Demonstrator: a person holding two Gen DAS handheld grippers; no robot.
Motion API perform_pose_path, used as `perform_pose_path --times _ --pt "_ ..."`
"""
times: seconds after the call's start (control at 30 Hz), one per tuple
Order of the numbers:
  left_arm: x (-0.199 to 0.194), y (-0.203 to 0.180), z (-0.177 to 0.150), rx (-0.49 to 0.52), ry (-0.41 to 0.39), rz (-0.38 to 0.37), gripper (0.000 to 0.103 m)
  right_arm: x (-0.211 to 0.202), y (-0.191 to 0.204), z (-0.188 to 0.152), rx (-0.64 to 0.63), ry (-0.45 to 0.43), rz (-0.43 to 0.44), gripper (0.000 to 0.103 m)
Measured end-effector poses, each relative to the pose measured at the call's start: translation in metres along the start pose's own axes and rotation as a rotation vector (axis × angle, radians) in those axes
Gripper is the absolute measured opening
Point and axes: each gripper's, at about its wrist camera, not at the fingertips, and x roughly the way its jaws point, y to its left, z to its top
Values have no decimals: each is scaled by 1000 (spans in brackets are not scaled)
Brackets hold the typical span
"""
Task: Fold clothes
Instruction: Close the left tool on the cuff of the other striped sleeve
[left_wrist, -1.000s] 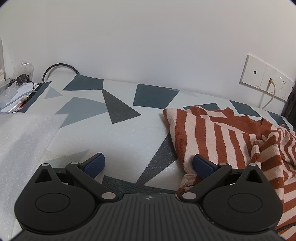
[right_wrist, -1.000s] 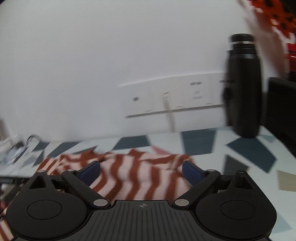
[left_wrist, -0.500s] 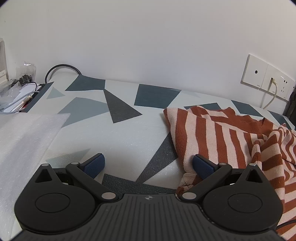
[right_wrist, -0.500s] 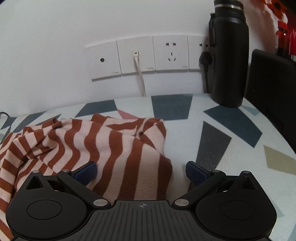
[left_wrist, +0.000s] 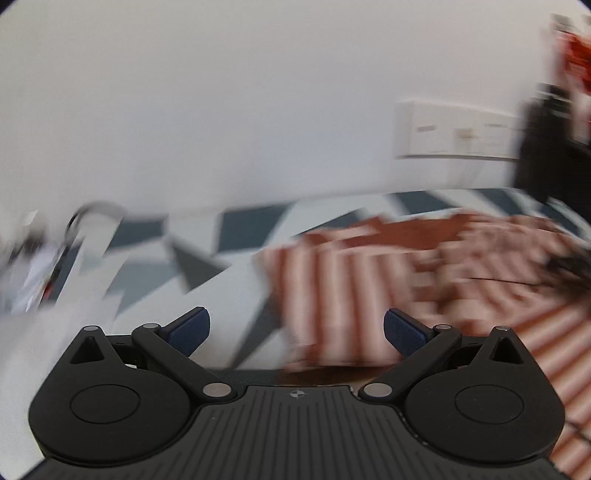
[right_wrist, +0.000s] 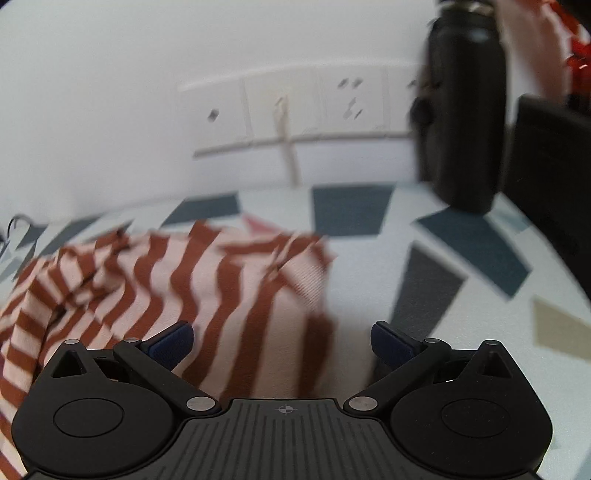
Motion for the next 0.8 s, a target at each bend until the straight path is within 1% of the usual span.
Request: perform_pose_path --times 0.07,0.13,0.17,0.23,0.3,0.37,0.43,0.47,0.5,0.53,0.57,0.6,0.7,0.8 --pt "-14 -25 5 89 -4 -57 101 -12 -11 6 7 -51 -26 102" --pt "-12 -50 4 170 34 -93 97 -20 -24 9 25 -76 -48 102" --pt "-7 -59 2 186 56 -107 93 -21 -31 10 36 -79 -58 102" --pt "6 -74 -1 202 99 -132 90 -21 -45 10 66 -76 -86 102" --pt "19 -83 -4 199 127 -140 87 -21 -58 9 100 -74 -109 102" --pt "31 -90 -8 205 151 -143 83 -21 -68 9 150 -74 -107 102" --pt "38 -90 -10 195 157 -142 81 -21 -78 10 203 -77 -91 102" --pt "40 -90 -10 175 159 -151 72 -21 -80 10 220 -78 -78 102" --pt "39 -88 -8 159 161 -152 55 -22 -81 10 235 -80 -66 102" --pt "39 -86 -6 144 162 -153 46 -22 -81 10 239 -81 -54 102" --pt "39 -84 -4 129 163 -154 24 -23 -80 11 234 -84 -49 102" --pt "37 -83 -2 133 156 -146 11 -23 -79 11 229 -87 -43 102" --pt "23 -72 8 110 106 -139 11 -24 -71 11 196 -94 -38 102" --pt "-8 -56 19 72 19 -125 11 -24 -65 12 167 -97 -24 102"
